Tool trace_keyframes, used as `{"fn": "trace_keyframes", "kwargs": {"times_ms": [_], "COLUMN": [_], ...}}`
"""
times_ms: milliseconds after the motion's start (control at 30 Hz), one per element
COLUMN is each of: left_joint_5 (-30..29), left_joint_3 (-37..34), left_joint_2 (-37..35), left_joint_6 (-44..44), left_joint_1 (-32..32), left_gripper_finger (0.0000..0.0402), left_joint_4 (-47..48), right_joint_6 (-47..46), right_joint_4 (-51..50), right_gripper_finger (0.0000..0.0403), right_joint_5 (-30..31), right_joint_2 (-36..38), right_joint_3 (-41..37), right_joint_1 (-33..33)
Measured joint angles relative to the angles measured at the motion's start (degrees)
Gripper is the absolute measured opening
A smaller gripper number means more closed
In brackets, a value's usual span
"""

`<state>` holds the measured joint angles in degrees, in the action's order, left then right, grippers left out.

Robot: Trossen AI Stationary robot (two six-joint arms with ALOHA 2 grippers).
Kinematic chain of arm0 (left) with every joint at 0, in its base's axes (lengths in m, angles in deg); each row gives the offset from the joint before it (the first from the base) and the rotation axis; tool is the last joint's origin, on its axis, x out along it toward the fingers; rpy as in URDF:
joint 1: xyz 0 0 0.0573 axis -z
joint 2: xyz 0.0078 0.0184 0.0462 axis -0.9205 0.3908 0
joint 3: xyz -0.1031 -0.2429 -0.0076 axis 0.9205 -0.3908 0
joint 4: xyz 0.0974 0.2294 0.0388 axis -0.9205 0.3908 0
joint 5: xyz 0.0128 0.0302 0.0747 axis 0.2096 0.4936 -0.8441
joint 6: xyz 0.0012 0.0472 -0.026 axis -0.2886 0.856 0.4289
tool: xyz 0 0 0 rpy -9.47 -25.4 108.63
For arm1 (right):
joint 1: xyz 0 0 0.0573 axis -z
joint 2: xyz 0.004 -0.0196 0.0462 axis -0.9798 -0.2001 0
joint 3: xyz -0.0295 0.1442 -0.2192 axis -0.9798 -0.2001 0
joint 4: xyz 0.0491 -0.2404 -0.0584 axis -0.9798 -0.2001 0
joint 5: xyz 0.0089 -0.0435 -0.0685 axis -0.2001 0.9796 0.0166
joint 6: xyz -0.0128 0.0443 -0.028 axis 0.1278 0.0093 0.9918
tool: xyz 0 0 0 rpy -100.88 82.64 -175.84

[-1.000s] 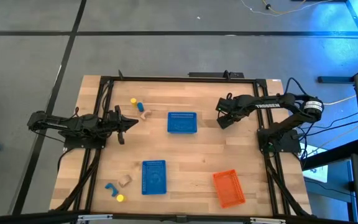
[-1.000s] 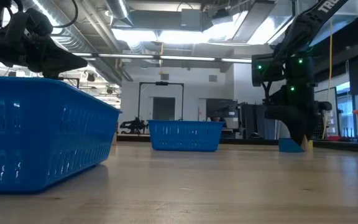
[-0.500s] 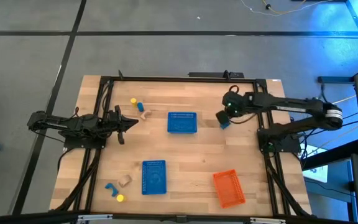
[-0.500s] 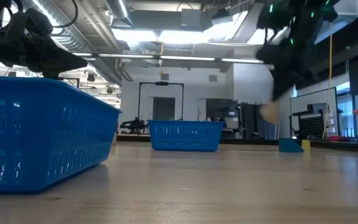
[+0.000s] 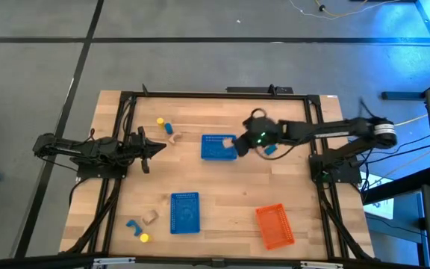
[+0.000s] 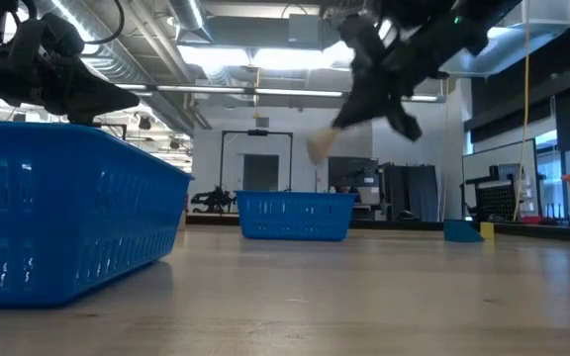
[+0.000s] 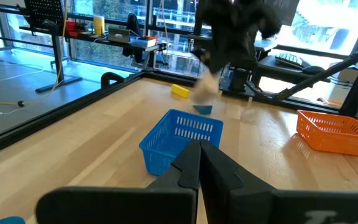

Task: Sort & place blocks by color
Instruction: Put the top right brown block into the top blue basket, then put the top brown block into the top blue basket

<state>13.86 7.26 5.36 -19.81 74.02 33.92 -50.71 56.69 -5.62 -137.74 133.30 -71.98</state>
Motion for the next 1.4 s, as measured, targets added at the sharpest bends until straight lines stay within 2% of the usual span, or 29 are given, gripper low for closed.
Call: {"fn": "trace_keyframes", "kwargs": {"times_ms": [200, 367, 500, 667, 767, 867, 1067, 1200, 1300, 1400], "left_joint_5": [0.00, -0.02, 0.00, -0.01, -0.02, -0.05, -0.25, -0.16, -3.31, -5.12], "left_joint_3": [0.00, 0.00, 0.00, 0.00, 0.00, 0.00, -0.05, -0.09, 0.08, 2.05], "left_joint_2": [0.00, 0.00, -0.01, -0.01, -0.01, -0.02, 0.00, 0.00, 0.02, 0.78], "left_joint_6": [0.00, 0.00, 0.00, 0.00, -0.04, 0.02, -2.27, -4.46, -7.49, -13.24], "left_joint_1": [0.01, 0.00, 0.00, 0.00, 0.00, 0.00, 0.02, 0.00, -0.32, -1.40], "left_gripper_finger": [0.0000, 0.0000, 0.0000, 0.0000, 0.0000, 0.0000, 0.0000, 0.0000, 0.0002, 0.0026], "left_joint_4": [-0.01, 0.00, -0.02, -0.02, -0.02, -0.15, -1.99, -10.52, -13.68, -11.98], "right_joint_6": [-0.47, -0.62, -2.26, -2.63, -2.79, -2.02, 2.04, 4.54, 7.06, 8.78], "right_joint_4": [1.27, 5.31, 5.58, 6.94, 8.58, 9.81, 8.14, 8.20, 7.94, 7.49], "right_gripper_finger": [0.0000, 0.0010, 0.0063, 0.0150, 0.0189, 0.0205, 0.0208, 0.0209, 0.0209, 0.0209], "right_joint_5": [-0.40, -0.70, -4.02, -4.34, -4.30, -2.99, 1.50, 3.83, 4.62, 4.75], "right_joint_2": [-7.38, -8.89, -8.89, -8.43, -5.98, -1.84, 8.27, 14.49, 18.35, 21.63], "right_joint_3": [-0.04, -0.04, -0.04, -0.04, -0.04, -0.04, 0.00, 0.04, 0.07, 0.07], "right_joint_1": [-1.57, -1.41, -0.38, 0.02, 0.81, 1.69, 1.79, 1.66, 1.56, 1.56]}}
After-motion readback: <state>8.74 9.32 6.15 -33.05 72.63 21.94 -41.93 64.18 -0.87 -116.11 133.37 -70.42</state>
